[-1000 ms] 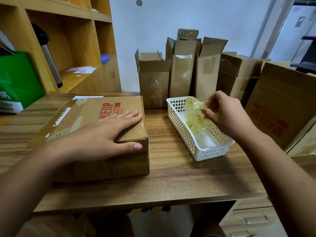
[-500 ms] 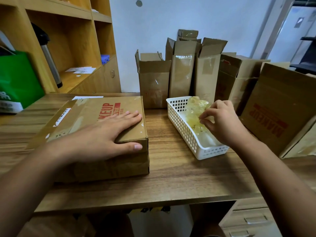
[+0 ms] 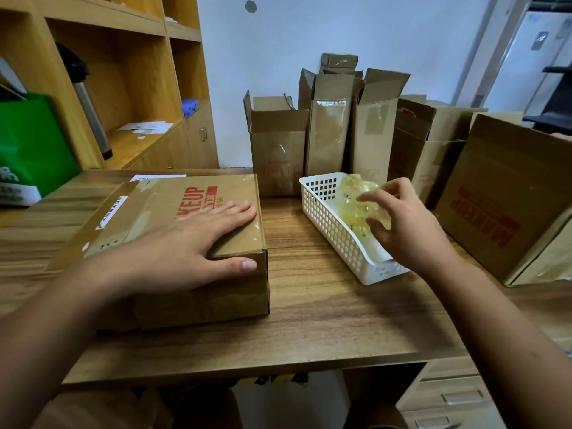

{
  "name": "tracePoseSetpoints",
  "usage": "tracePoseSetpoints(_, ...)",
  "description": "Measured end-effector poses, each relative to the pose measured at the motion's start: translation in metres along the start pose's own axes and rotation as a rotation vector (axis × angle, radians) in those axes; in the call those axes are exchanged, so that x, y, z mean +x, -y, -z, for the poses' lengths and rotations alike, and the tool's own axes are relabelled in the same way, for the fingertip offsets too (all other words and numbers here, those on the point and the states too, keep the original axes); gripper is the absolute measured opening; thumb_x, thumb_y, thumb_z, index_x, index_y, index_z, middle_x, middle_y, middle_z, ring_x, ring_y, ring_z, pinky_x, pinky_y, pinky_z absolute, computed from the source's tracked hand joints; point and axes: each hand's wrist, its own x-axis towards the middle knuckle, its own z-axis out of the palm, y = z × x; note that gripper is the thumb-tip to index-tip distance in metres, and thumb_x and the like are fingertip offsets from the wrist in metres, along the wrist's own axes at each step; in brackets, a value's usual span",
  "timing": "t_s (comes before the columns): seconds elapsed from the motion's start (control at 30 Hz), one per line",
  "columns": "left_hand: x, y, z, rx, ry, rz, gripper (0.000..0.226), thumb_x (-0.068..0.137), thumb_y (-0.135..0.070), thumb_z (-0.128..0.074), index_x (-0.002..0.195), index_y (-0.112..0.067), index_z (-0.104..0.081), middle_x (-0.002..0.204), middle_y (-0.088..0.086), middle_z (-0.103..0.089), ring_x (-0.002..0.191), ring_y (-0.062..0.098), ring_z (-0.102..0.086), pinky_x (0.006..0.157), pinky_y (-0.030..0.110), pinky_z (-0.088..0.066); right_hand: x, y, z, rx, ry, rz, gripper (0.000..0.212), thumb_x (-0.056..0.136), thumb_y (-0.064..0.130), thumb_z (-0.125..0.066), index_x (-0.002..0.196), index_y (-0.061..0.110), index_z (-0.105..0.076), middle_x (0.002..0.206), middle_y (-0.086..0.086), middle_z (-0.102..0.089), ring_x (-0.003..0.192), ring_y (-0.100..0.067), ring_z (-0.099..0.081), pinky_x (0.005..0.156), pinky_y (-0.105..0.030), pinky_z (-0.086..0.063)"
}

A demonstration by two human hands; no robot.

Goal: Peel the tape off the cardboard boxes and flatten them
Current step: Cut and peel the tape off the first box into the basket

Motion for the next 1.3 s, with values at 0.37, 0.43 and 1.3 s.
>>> tracePoseSetpoints(0.37, -0.007, 0.009, 0.0, -0.16, -0.095, -0.1, 0.068, 0.079, -0.085, -0.032, 0.144, -0.063, -0.035, 0.15, -0.047, -0.024, 0.14, -0.022, -0.017, 0.119, 0.028, -0.021, -0.012, 0.041, 0.007, 0.389, -0.107, -0.021, 0.033, 0.097, 0.015, -0.059, 0.128, 0.026, -0.06, 0.123, 0.011, -0.053, 0.116, -0.006, -0.053, 0.099, -0.027, -0.045)
tracePoseSetpoints(0.43, -0.009, 0.009, 0.001, -0.184, -0.117, -0.142, 0.061, 0.083, -0.079, -0.036, 0.141, -0.059, -0.044, 0.147, -0.046, -0.032, 0.139, -0.021, -0.023, 0.116, 0.025, -0.024, -0.017, 0.059, -0.003, 0.533, -0.042, 0.027, 0.04, 0.097, 0.01, -0.058, 0.134, 0.026, -0.056, 0.129, 0.01, -0.056, 0.121, -0.004, -0.053, 0.106, -0.028, -0.045)
tracePoseSetpoints(1.3, -0.028, 0.019, 0.0, -0.17, -0.344, -0.147, 0.047, 0.093, -0.071, -0.043, 0.12, -0.044, -0.069, 0.127, -0.032, -0.063, 0.123, -0.009, -0.055, 0.097, 0.04, -0.054, 0.005, 0.09, -0.037, 0.637, 0.15, -0.013, 0.05, 0.095, 0.001, -0.052, 0.132, 0.034, -0.057, 0.134, 0.008, -0.046, 0.124, -0.005, -0.046, 0.084, 0.004, -0.036)
